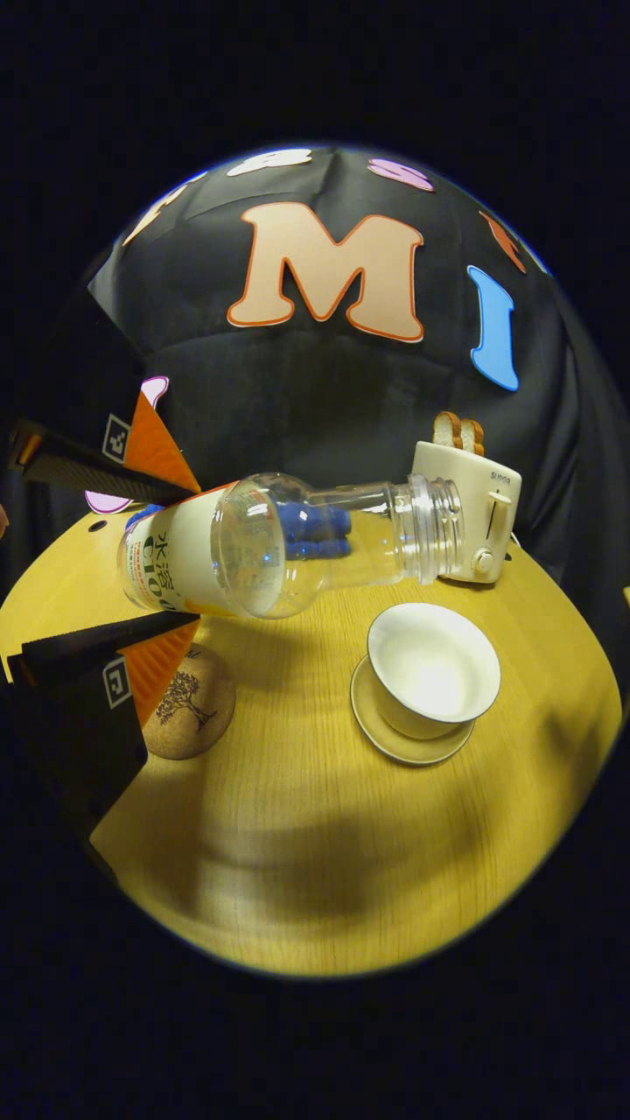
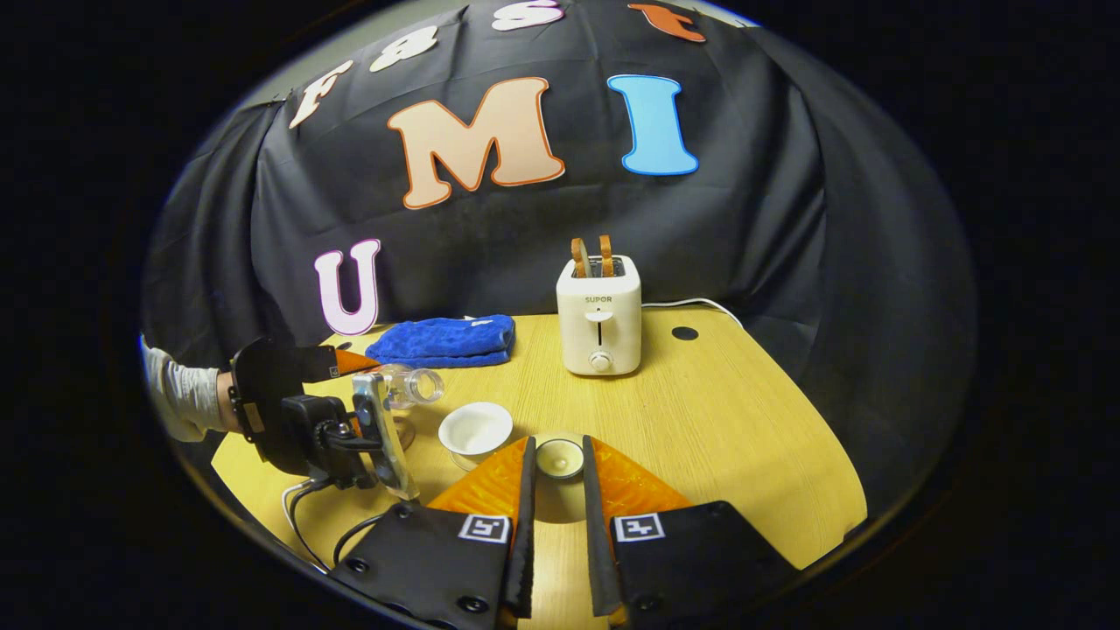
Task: Open the teacup lid with one hand, grasp the water bottle and pour water into the teacup with the other hand; after pouring, place the water bottle on the coaster and then close the teacup lid.
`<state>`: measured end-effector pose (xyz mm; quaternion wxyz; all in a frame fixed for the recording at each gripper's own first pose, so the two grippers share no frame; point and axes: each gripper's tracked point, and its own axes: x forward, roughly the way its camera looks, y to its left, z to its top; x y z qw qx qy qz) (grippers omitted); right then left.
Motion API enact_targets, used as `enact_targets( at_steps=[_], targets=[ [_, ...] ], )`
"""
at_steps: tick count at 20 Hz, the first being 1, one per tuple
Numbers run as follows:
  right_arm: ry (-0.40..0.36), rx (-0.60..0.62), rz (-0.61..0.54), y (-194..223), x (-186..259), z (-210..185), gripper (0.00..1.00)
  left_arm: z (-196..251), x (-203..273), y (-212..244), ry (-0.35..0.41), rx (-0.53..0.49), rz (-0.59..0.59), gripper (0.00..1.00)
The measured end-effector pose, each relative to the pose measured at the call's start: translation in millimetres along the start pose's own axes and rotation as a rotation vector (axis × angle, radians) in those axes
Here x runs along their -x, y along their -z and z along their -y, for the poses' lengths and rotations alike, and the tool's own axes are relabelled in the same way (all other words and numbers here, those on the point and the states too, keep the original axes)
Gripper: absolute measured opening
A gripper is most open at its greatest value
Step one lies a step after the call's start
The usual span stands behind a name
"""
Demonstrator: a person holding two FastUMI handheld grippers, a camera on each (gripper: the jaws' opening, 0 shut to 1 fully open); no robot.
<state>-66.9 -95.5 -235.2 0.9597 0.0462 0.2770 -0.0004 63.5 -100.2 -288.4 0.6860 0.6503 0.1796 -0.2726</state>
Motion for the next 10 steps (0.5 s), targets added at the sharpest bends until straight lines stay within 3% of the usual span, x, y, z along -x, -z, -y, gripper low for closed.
enact_targets(
  at_steps=[10],
  targets=[
    [-0.002, -0.022, -0.001, 7, 1, 7, 0.29, -11, 1, -13, 0.006, -0.209, -0.033, 0.64]
  ],
)
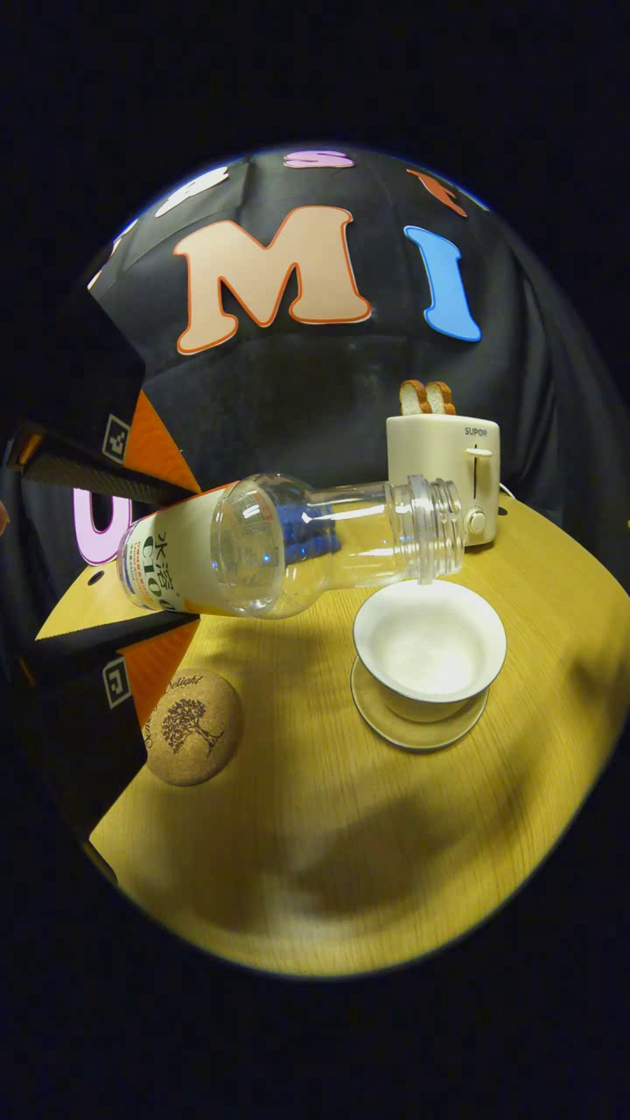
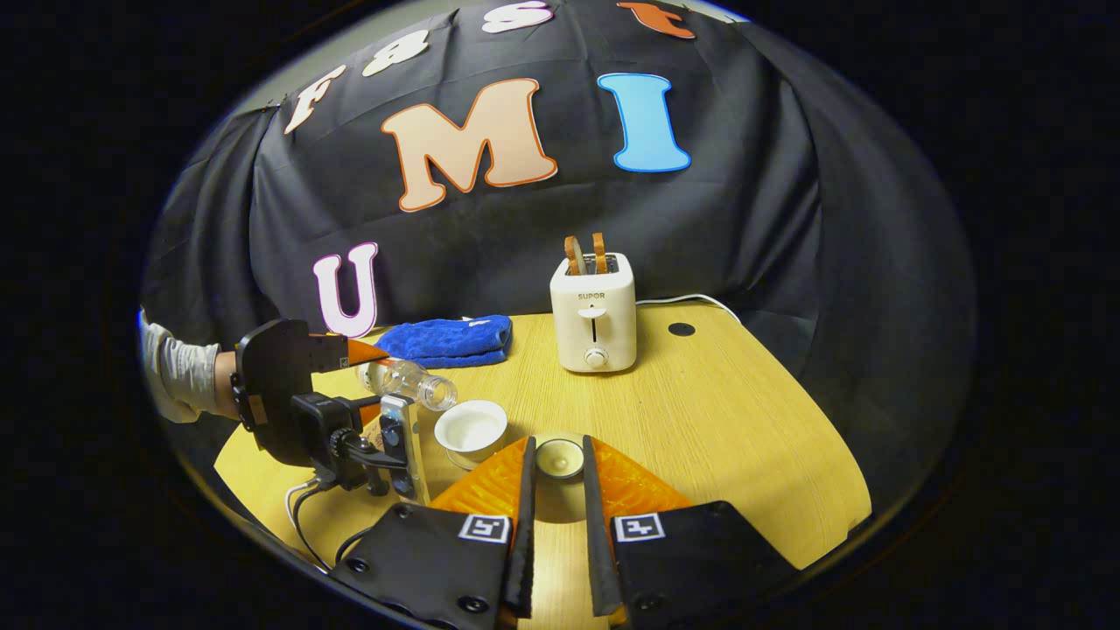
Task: Open the teacup lid with one hand, grasp the water bottle and pour water into the teacup with the other hand; after pouring, place the water bottle on the coaster and then close the teacup lid.
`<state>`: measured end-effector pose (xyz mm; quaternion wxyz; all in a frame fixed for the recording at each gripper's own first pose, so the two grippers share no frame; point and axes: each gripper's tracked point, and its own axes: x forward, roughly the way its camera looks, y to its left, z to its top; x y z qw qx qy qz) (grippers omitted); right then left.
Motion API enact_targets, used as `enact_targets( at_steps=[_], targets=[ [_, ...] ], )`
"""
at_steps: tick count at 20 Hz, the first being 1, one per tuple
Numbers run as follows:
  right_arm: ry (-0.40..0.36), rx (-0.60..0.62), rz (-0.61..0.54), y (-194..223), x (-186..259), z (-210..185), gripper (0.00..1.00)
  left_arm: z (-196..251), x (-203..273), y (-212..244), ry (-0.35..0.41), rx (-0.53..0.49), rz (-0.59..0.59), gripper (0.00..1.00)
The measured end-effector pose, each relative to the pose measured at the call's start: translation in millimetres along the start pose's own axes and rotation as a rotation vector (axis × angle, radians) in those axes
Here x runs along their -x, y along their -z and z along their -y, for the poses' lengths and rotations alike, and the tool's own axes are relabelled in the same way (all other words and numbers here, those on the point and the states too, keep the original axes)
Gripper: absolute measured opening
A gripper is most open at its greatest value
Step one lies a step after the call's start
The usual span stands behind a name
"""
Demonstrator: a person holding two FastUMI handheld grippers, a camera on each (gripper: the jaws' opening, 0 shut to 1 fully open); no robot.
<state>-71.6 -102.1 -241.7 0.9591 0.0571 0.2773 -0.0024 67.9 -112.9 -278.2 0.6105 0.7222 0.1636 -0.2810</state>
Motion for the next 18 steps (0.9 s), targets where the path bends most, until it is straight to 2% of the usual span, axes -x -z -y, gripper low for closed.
enact_targets(
  at_steps=[10, 18],
  targets=[
    [0.002, -0.011, -0.01, 6, -3, 3, 0.27, -9, -11, 3, 0.036, -0.183, -0.06, 0.65],
    [-0.027, -0.049, -0.027, 10, -7, -5, 0.29, -15, -4, 10, 0.068, -0.303, -0.12, 0.65]
  ],
)
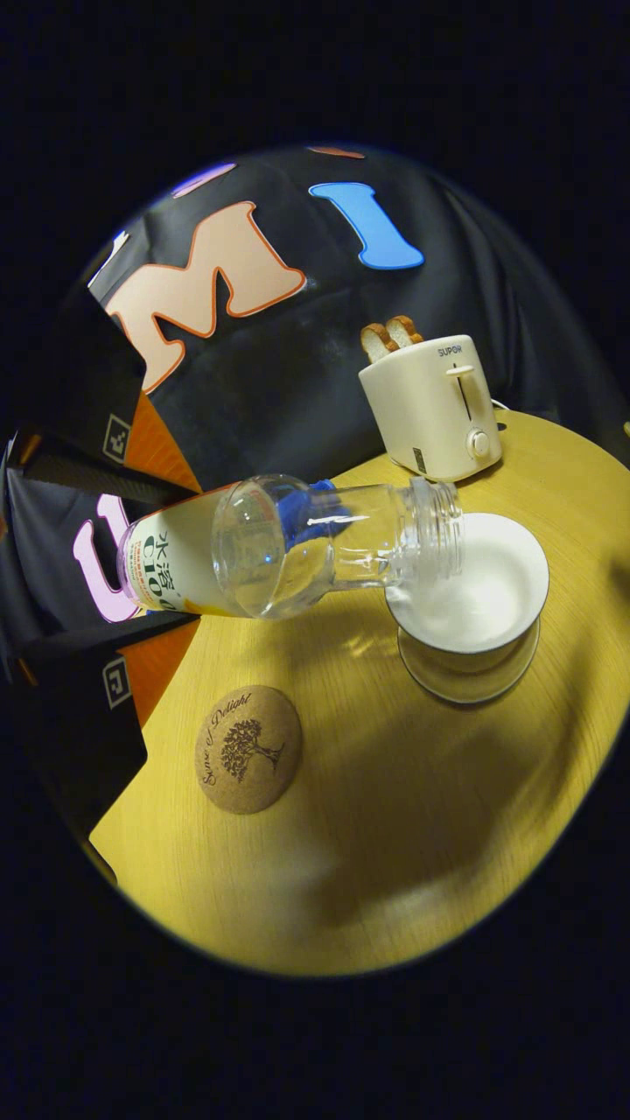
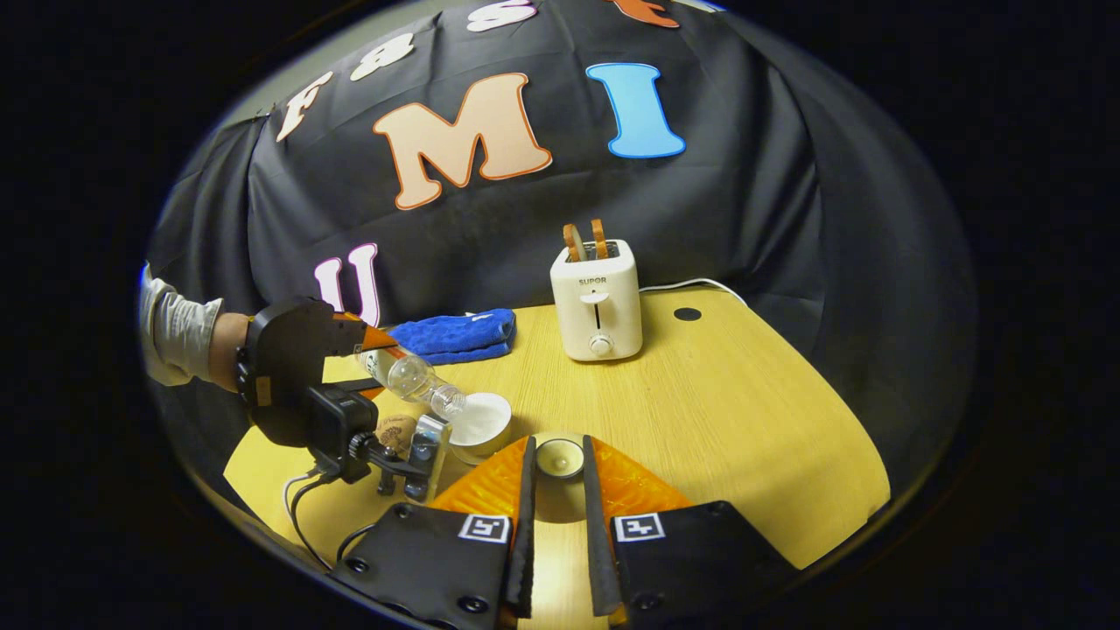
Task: Open the teacup lid with one hand, grasp the water bottle and pour water into the teacup with the other hand; after pouring, place the water bottle on the coaster and then close the teacup lid.
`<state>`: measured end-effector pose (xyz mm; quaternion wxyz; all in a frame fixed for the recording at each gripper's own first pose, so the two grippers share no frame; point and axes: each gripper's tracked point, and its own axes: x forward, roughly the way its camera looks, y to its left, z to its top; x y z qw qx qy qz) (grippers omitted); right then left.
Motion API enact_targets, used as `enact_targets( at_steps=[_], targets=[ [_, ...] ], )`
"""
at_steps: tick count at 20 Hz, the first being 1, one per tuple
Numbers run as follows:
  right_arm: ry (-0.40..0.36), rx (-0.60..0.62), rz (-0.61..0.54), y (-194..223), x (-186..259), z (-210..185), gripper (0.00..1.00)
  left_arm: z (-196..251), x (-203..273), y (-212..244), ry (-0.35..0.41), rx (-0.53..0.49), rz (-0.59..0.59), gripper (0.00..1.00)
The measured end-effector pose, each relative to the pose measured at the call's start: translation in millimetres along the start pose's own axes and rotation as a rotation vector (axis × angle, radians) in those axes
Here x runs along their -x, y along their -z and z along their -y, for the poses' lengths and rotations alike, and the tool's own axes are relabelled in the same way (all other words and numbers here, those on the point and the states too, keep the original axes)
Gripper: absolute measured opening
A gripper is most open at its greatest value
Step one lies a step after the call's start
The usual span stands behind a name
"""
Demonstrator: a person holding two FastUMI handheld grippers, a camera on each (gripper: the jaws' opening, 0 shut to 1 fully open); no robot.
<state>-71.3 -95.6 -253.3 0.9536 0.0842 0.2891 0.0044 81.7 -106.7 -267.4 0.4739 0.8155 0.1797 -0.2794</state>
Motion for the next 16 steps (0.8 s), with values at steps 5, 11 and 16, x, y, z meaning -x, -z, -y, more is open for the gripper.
enact_targets(
  at_steps=[5, 11, 16],
  targets=[
    [0.0, 0.026, -0.004, 1, -4, -1, 0.29, -10, 1, 6, -0.004, -0.077, -0.042, 0.65],
    [-0.009, 0.017, -0.01, 2, -2, 0, 0.29, -23, 3, 14, -0.001, -0.174, -0.092, 0.65],
    [-0.007, 0.0, -0.012, 0, -3, 2, 0.29, -32, 6, 19, 0.003, -0.225, -0.136, 0.65]
  ],
)
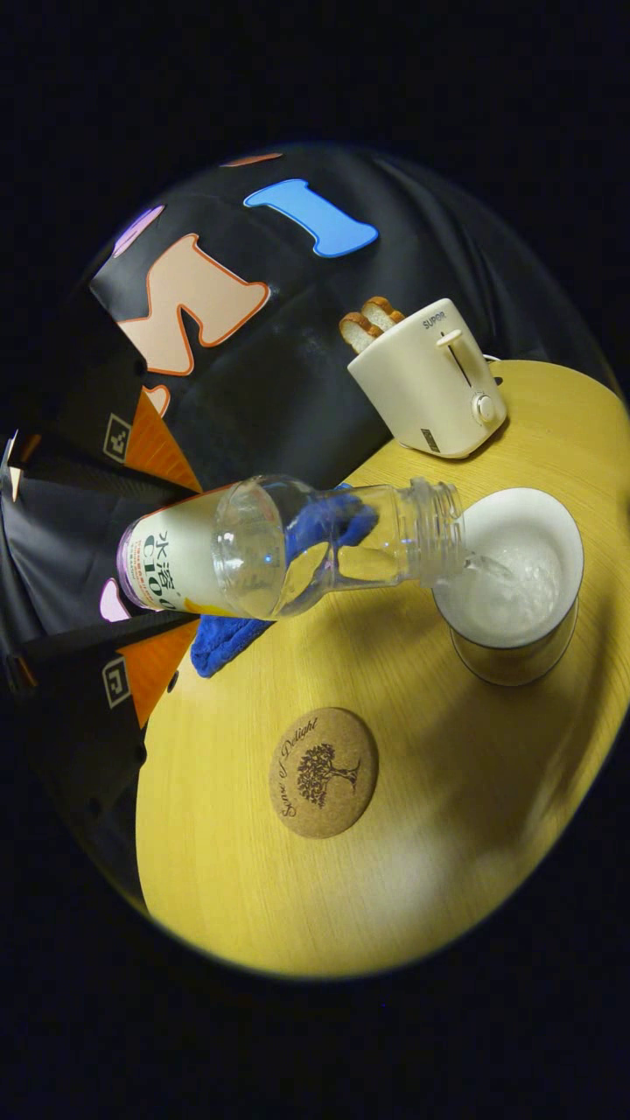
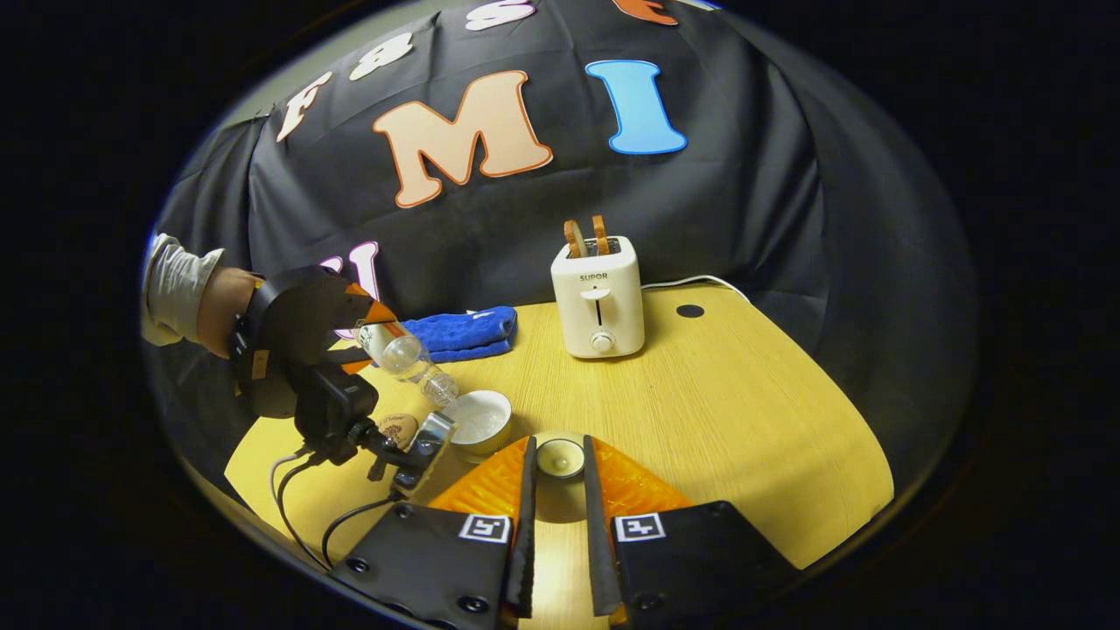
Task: Open the teacup lid with one hand, grasp the water bottle and pour water into the teacup with the other hand; after pouring, place the water bottle on the coaster and then close the teacup lid.
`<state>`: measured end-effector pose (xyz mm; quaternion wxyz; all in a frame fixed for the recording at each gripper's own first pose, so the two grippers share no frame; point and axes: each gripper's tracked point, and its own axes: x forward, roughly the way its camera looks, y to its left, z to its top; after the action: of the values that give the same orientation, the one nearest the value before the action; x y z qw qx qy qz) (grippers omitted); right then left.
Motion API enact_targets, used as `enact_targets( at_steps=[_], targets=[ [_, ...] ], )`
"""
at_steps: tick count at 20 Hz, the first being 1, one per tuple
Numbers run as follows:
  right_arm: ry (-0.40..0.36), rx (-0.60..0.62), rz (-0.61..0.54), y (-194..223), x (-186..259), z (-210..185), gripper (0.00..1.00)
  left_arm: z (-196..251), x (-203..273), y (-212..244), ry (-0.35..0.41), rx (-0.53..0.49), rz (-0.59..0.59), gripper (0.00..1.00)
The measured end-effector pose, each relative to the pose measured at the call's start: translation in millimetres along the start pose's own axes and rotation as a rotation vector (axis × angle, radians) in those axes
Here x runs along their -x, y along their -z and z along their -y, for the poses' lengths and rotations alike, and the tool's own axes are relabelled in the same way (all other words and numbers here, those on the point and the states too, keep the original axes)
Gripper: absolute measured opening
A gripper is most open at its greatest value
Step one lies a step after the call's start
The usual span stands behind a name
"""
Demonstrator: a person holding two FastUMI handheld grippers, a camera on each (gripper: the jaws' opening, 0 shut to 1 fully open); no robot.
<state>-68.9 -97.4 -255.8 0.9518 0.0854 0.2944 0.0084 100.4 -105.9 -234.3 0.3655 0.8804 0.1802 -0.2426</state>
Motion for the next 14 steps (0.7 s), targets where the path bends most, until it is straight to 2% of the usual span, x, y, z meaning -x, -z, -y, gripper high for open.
enact_targets(
  at_steps=[8, 14],
  targets=[
    [0.001, 0.013, -0.005, 3, -3, -3, 0.29, -6, 6, -2, 0.022, -0.073, -0.028, 0.65],
    [0.008, 0.002, -0.017, 3, -5, 0, 0.29, 12, 3, -11, 0.078, 0.014, 0.008, 0.65]
  ],
)
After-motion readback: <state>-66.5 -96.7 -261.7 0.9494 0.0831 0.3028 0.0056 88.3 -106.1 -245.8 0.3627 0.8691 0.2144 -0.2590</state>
